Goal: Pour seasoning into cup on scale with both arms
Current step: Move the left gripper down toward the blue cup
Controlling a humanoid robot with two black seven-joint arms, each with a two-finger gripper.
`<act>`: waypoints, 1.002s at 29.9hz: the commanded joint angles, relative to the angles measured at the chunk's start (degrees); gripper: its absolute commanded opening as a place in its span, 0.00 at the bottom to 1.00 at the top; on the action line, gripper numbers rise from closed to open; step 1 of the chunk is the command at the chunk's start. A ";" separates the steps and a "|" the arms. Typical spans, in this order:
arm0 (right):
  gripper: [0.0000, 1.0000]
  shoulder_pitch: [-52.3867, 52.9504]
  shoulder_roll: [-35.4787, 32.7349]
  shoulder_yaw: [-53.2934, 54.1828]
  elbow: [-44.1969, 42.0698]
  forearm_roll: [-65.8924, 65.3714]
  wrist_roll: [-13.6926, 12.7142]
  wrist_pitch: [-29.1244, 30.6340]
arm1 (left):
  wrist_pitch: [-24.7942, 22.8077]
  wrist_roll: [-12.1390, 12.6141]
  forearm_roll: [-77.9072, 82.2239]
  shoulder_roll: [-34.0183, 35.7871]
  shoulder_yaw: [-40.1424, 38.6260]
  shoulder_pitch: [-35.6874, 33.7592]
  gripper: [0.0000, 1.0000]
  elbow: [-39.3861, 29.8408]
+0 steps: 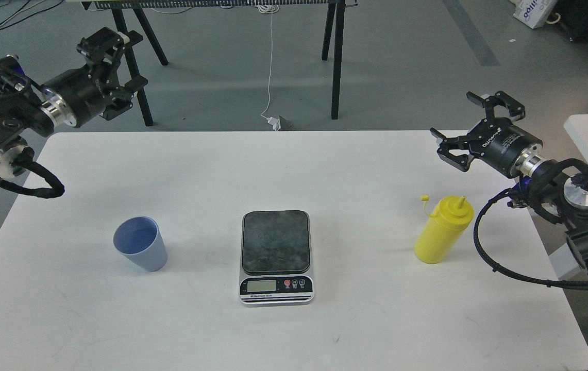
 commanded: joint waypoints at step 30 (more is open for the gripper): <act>0.99 -0.98 0.80 2.77 -0.29 0.13 0.04 0.00 | 0.00 -0.01 58.72 13.46 -1.32 -10.97 0.99 -27.66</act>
